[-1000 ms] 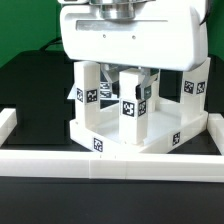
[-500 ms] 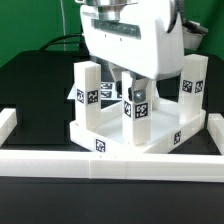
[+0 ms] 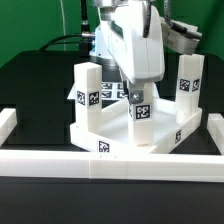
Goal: Assemble desk
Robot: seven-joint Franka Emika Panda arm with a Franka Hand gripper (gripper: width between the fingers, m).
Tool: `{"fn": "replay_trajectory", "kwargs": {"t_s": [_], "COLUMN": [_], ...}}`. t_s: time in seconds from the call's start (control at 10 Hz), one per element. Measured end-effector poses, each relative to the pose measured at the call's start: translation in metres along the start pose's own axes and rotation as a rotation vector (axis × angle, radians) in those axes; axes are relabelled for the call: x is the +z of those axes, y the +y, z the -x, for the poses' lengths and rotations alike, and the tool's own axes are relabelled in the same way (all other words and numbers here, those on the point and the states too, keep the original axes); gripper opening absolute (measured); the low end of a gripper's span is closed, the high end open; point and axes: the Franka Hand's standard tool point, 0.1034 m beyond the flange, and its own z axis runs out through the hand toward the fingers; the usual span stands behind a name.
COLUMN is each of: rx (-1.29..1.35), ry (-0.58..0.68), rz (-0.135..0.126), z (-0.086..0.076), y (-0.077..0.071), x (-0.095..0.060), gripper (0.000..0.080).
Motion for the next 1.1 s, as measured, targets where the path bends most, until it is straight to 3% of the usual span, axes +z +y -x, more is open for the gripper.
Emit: {"fn": "replay_trajectory", "kwargs": {"t_s": [0.1,0.2,0.3,0.4,0.8,1.1], "rx": [-0.005,-0.038,-0.049,-0.133,-0.487,-0.729], "ry": [0.0,0.0,0.0,0.001,0.002,0.002], "rz": [0.0,0.0,0.0,0.001,0.006,0.007], "z": [0.0,0.0,0.0,0.0,0.012,0.011], "y": [0.0,0.0,0.0,0.0,-0.002,-0.002], "x": [0.0,0.0,0.0,0.0,0.001,0.001], "gripper": [0.029,0.0484,0.0484,0.0612,0.0649,0.0649]}}
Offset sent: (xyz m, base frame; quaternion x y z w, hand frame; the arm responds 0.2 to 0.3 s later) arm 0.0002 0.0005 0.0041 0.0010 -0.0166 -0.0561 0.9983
